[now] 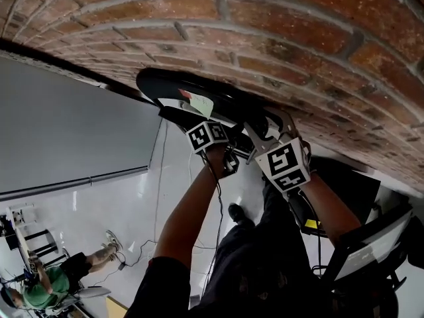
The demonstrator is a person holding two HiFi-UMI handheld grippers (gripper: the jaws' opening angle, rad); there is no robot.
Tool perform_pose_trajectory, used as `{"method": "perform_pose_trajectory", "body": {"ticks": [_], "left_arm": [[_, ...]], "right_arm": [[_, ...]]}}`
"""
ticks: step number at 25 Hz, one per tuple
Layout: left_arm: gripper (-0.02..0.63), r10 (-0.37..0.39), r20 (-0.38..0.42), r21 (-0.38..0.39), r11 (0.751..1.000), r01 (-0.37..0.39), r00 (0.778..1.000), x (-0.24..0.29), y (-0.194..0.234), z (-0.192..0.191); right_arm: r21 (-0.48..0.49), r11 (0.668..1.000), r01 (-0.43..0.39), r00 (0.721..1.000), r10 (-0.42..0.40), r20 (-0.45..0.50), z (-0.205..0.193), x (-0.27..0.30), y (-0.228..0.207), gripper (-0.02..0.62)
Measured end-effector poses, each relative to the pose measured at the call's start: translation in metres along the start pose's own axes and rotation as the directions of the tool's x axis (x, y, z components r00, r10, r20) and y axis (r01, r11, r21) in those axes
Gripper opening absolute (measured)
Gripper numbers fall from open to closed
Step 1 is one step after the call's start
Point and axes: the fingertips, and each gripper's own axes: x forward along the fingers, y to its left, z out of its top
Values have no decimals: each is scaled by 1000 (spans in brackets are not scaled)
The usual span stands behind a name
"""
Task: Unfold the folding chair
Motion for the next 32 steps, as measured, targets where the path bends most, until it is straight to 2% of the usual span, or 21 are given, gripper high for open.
{"method": "perform_pose_trajectory", "body": {"ticks": [5,10,12,18,26,32], "left_arm": [[400,29,-21,-31,999,-30,999,20,8,-1],[396,-91,-31,-126,988,87,995,37,11,-3],[411,-104,-28,-144,985,99,994,37,11,-3],[417,-111,28,-136,984,113,993,33,16,-4],[450,-126,20,-180,975,127,992,23,28,-19],[460,-138,37,-135,981,142,990,15,30,-22]], "right_arm": [[15,1000,-8,1000,8,-1,-4,-1,-1,173],[11,1000,-21,1000,21,2,-4,1,-3,172],[12,1000,-23,1000,23,3,-5,1,-4,172],[26,999,-41,999,41,-16,-7,1,0,172],[35,999,-39,999,39,-17,-8,1,1,173],[29,999,-25,1000,25,-11,-10,2,2,176]]}}
